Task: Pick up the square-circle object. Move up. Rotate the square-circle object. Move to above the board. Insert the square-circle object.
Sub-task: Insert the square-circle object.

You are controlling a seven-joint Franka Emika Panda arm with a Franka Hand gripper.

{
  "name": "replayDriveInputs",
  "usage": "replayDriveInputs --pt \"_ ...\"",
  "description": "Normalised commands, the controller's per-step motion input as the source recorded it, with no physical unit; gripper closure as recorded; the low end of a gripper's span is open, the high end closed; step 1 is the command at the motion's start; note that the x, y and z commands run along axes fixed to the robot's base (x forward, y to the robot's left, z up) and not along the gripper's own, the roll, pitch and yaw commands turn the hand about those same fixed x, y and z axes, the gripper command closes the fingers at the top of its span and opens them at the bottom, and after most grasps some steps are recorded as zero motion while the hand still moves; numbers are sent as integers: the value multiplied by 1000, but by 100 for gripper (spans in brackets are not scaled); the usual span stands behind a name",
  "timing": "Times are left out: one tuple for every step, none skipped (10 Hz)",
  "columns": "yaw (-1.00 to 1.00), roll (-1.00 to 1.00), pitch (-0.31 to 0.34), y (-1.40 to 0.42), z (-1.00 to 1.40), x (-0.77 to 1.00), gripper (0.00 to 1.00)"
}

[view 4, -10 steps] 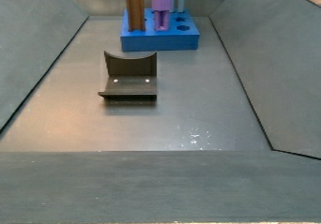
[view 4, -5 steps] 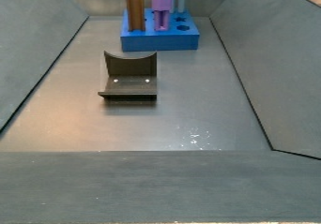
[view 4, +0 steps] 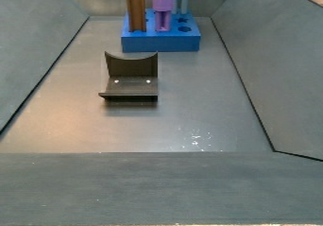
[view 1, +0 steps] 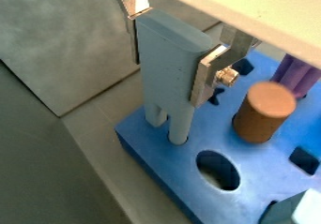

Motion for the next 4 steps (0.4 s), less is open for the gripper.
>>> replayDriveInputs --pt "-60 99 9 -86 -563 51 100" --pt "0 -73 0 0 -151 0 100" --pt "0 -27 -16 0 0 0 100" --pt "0 0 0 0 0 0 100"
